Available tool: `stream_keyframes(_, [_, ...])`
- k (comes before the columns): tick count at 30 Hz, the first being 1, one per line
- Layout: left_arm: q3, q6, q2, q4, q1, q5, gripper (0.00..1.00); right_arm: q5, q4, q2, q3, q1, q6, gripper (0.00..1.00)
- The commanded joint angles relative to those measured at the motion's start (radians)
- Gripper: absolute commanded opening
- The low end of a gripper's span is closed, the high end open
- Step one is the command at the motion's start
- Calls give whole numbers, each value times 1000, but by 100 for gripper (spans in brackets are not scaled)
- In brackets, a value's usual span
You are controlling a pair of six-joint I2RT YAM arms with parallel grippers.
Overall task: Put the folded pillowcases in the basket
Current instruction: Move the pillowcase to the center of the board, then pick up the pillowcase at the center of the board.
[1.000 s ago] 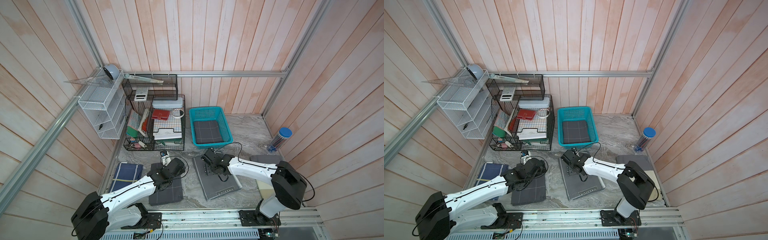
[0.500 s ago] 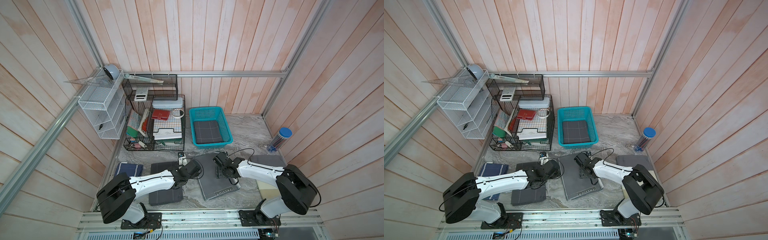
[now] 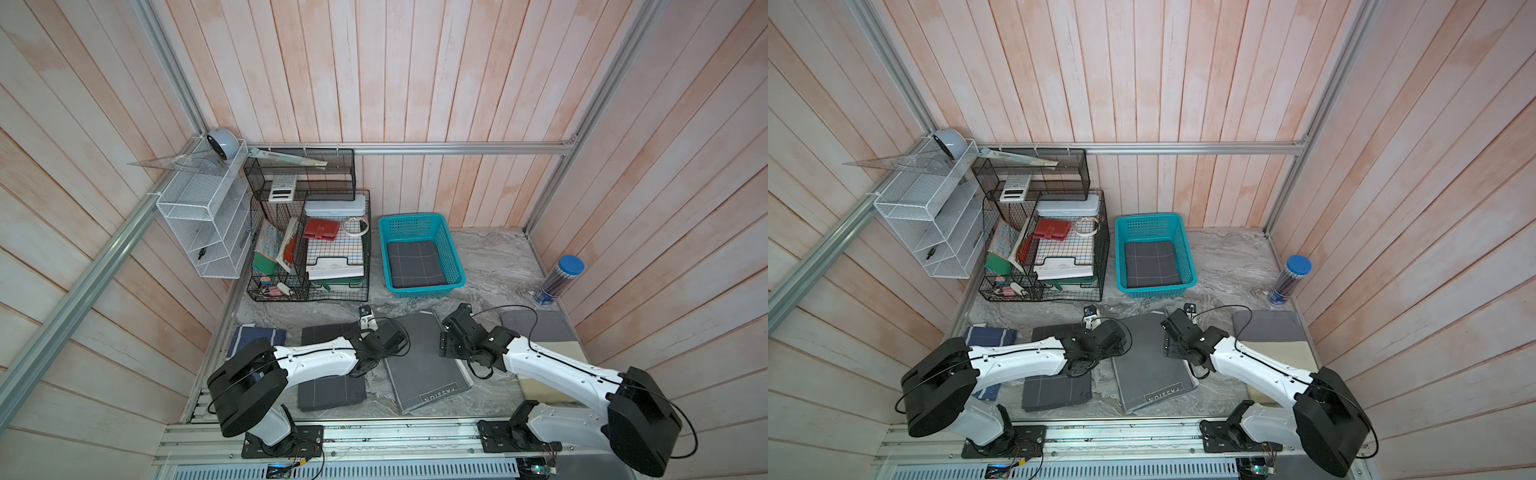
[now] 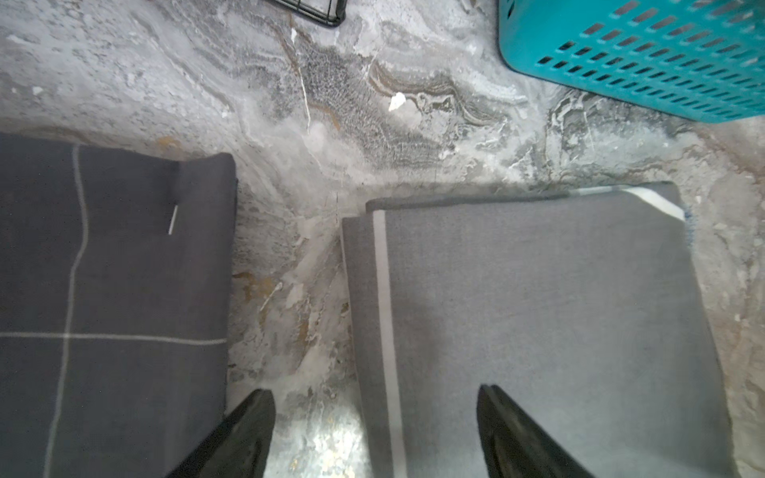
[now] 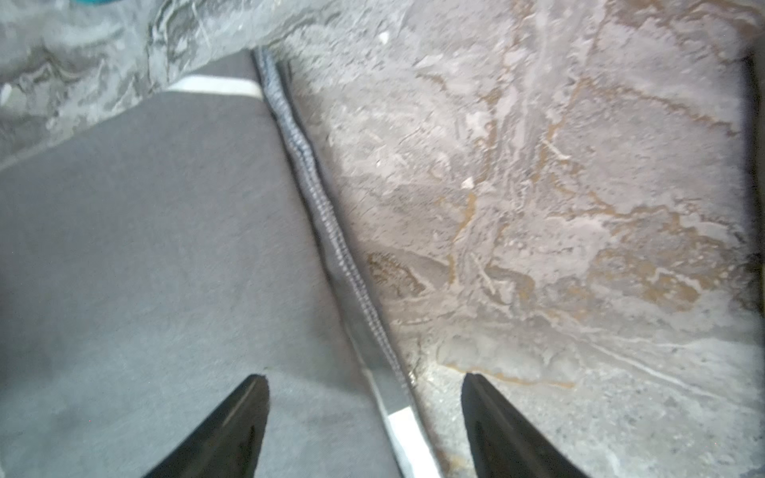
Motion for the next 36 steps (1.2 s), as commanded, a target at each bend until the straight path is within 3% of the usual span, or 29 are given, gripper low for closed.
stream_keyframes(1, [8,-30,9,-13,-39,32,80,-87,93,-15,-56,-39,-58,79])
stream_keyframes(10, [-3,-79,60,18,-74,85,73,-259,187,107,-68,-164,-134,76])
stream_keyframes(16, [-1,-95,99,33,-66,109,71,-348,135,248,28,-174,-229,72])
stream_keyframes(22, [6,-88,144,75,-55,155,56,-373,203,287,-5,-157,-187,65])
stream_keyframes(29, [33,-75,158,100,-55,164,29,-337,191,284,5,-87,-156,35])
stream_keyframes(32, [39,-69,142,85,-61,149,17,-272,128,224,23,-72,-153,16])
stream_keyframes(36, [85,-40,105,5,-83,80,6,-240,62,112,43,-65,-153,3])
